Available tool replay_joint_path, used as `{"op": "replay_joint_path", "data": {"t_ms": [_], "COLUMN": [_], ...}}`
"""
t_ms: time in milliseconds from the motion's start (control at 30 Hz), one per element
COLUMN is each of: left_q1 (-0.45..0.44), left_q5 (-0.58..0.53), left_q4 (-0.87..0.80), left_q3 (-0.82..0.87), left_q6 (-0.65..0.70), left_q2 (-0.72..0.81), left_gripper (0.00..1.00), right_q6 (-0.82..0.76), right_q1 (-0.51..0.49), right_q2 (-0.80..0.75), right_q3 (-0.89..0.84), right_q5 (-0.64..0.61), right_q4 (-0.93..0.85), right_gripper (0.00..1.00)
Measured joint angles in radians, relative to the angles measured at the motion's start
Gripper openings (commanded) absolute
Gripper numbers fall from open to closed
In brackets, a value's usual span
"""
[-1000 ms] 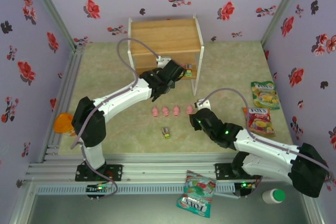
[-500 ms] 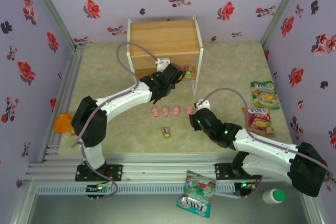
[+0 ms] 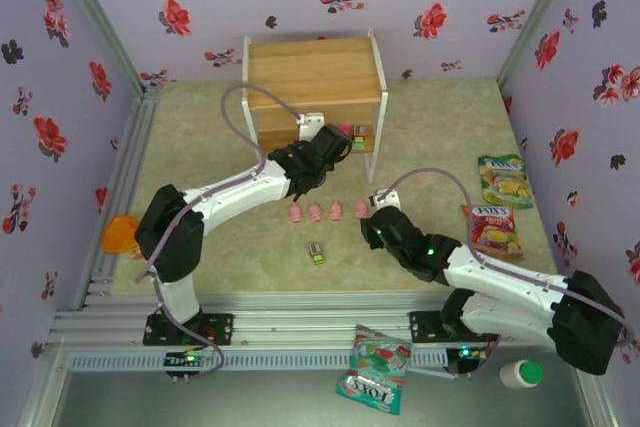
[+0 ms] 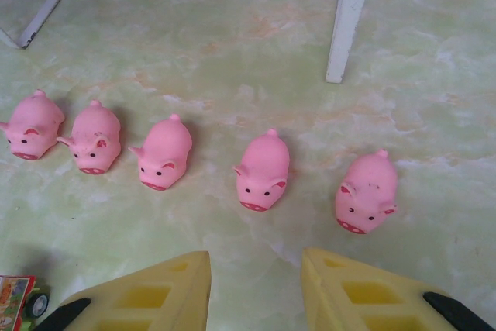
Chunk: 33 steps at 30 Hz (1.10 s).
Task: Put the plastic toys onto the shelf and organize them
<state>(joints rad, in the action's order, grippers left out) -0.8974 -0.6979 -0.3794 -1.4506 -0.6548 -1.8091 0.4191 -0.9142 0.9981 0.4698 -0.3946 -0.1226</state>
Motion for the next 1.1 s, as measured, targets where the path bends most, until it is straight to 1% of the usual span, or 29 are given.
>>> {"op": "replay_joint_path", "data": {"t_ms": [100,500,1100], "left_q1": [-0.006,-0.010,-0.047], "left_q5": [-0.004,-0.018,-0.029], "left_q4": [-0.006,-0.026,-0.045], "left_q3": [0.000,0.002,0.053], "left_q6": [0.000,0.000,0.000], "left_q2": [0.000,0.008,0.102], "left_gripper": [0.37,0.46,0.47], "right_q6": [0.000,0.000,0.000], "right_q1": [0.000,0.000,0.000], "right_q2": [0.000,0.000,-0.002], "right_q3": [0.000,0.000,0.000], "right_q5": [0.000,0.000,0.000], "right_q4": [0.000,0.000,0.000], "right_gripper": [0.36,0.36,0.37]}}
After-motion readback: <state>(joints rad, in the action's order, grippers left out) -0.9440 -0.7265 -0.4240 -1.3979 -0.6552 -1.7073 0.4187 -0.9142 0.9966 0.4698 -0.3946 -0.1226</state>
